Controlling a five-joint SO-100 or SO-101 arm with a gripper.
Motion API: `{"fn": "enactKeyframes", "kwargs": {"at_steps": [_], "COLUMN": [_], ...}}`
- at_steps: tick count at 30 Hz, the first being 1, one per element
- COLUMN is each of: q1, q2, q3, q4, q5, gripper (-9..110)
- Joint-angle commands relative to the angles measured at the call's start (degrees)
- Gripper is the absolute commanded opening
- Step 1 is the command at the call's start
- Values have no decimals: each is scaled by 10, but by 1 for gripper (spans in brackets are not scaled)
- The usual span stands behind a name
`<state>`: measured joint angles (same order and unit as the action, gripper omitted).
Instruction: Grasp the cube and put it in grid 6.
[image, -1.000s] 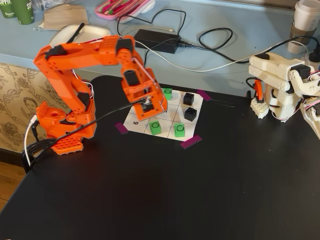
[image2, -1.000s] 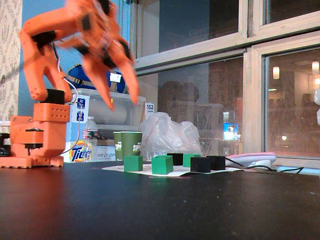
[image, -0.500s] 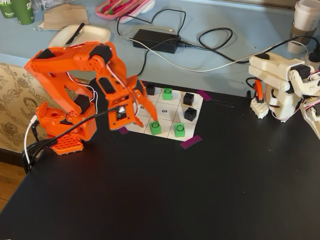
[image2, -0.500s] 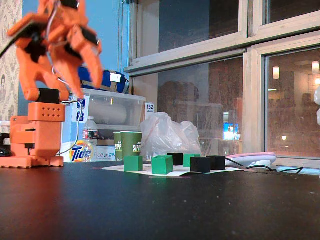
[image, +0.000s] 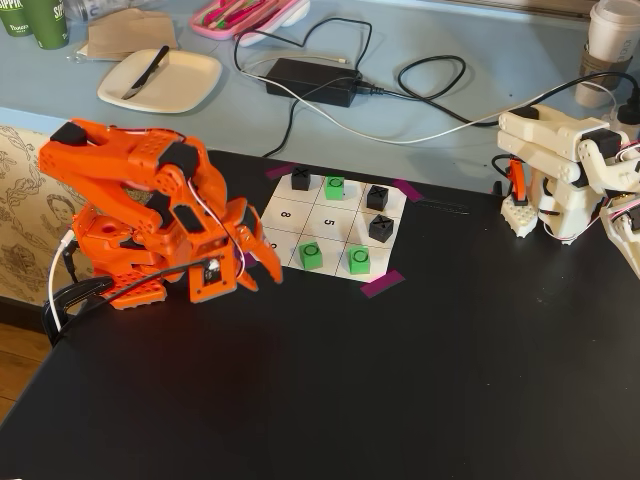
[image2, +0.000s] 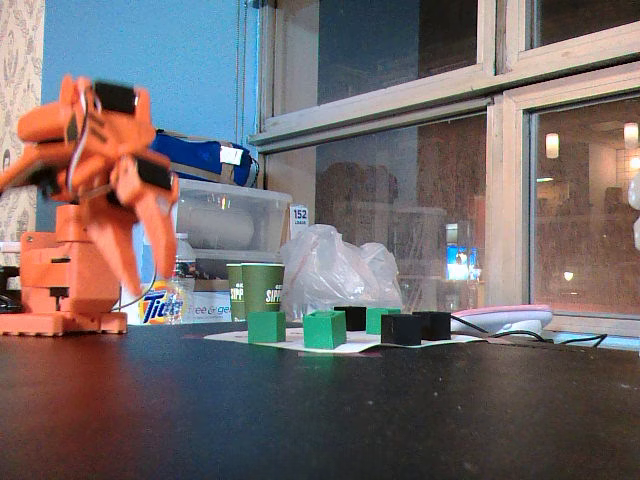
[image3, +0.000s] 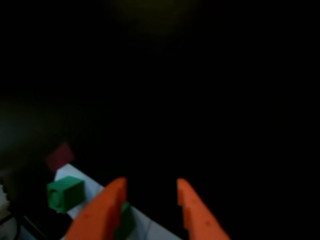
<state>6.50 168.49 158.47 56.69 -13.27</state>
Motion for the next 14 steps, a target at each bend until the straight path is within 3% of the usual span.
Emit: {"fn": "enactKeyframes", "kwargs": {"at_steps": [1, 7, 11, 14], "q1": [3, 9, 14, 14], "q2": [40, 104, 152, 178], "q3": [25, 90, 123, 142], "q4": [-3, -2, 0, 6], "q5": [4, 16, 28, 33], "gripper": [14, 13, 1, 0]}}
